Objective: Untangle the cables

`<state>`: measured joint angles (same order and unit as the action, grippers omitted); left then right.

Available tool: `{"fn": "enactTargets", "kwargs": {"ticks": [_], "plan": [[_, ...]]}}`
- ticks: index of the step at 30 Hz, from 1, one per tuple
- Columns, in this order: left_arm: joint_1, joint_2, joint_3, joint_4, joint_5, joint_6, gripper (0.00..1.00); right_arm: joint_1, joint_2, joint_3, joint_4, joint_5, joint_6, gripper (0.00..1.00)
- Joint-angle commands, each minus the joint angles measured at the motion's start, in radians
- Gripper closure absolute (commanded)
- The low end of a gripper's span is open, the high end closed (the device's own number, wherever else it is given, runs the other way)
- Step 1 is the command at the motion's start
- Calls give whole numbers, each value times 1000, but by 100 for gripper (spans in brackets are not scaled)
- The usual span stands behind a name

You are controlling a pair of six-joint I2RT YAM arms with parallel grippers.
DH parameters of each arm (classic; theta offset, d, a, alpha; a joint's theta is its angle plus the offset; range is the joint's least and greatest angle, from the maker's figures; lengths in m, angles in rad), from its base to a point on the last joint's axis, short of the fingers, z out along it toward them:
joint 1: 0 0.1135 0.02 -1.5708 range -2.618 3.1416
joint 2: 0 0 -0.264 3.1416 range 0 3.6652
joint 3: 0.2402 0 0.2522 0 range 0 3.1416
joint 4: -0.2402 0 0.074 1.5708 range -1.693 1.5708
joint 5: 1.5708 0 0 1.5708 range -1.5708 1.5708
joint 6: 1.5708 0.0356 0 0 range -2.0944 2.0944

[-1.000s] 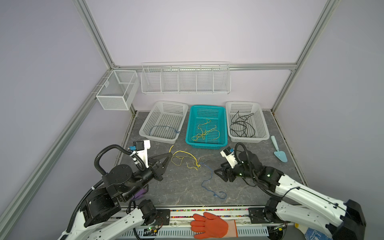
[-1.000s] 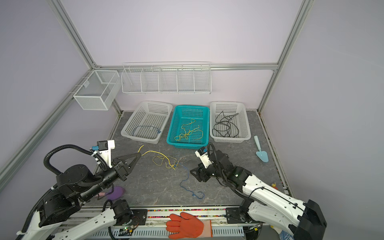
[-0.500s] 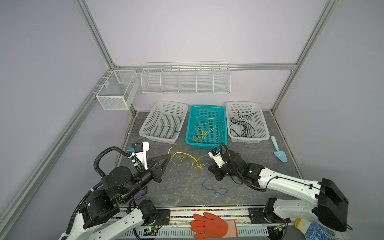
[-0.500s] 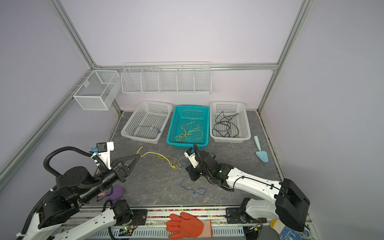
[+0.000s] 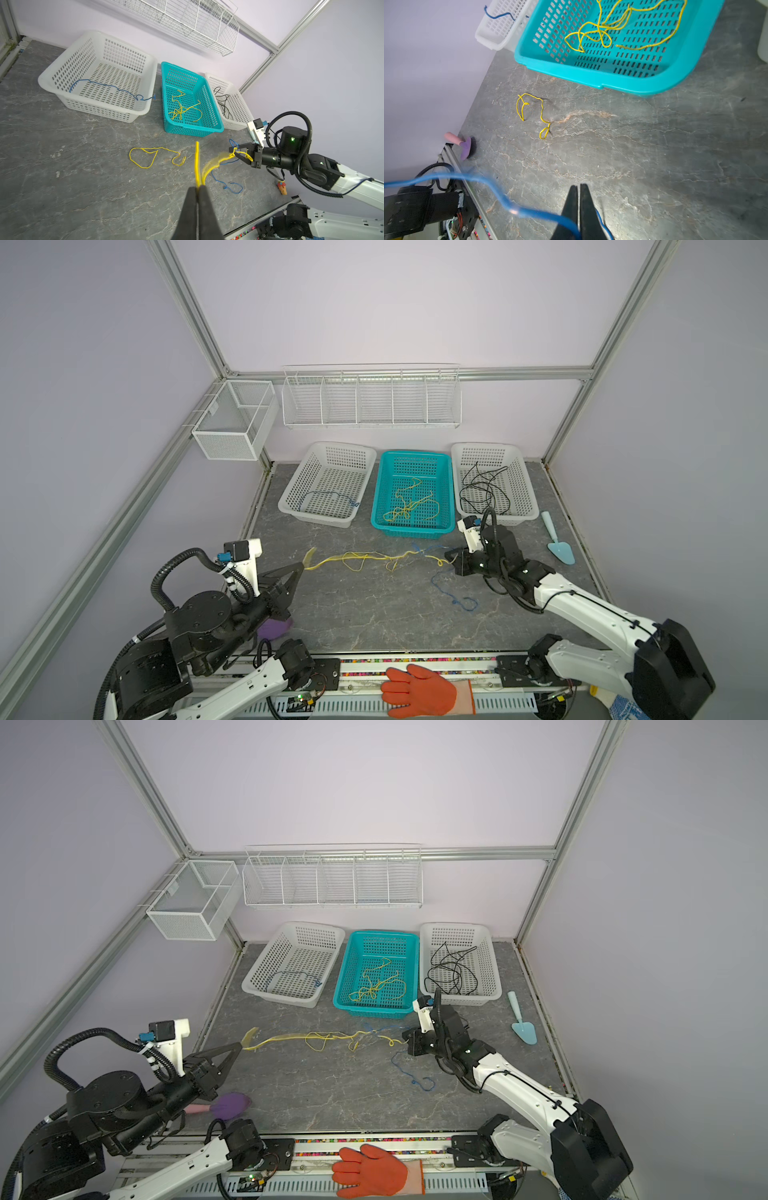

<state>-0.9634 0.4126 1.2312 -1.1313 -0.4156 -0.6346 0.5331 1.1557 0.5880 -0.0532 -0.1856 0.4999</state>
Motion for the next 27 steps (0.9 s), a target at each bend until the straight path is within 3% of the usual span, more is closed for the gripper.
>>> {"fn": "enactTargets", "kwargs": {"ticks": [1, 4, 8, 14, 15, 16, 20, 25, 27], "plan": [[8, -4, 104, -45, -104, 39, 100, -52, 42, -50, -92, 76, 53, 94], [8, 12, 179, -27, -99, 84, 100, -65, 75, -45, -120, 119, 36, 94], [5, 44, 217, 14, -59, 113, 100, -74, 93, -61, -88, 80, 35, 94], [6, 137, 118, 76, 41, 104, 100, -19, -108, -105, -17, 51, -29, 94], [6, 152, 85, 94, 54, 94, 96, -17, -139, -119, 6, 32, -29, 94], [7, 165, 49, 117, 74, 84, 80, -16, -167, -136, 35, 7, -28, 94], [6, 234, -91, 239, 196, 75, 36, -2, -234, -161, 89, -69, -39, 94], [5, 446, -136, 278, 346, 215, 3, 24, -251, -145, 101, -145, -50, 94], [6, 539, -117, 254, 370, 293, 0, 33, -253, -134, 96, -169, -54, 94]]}}
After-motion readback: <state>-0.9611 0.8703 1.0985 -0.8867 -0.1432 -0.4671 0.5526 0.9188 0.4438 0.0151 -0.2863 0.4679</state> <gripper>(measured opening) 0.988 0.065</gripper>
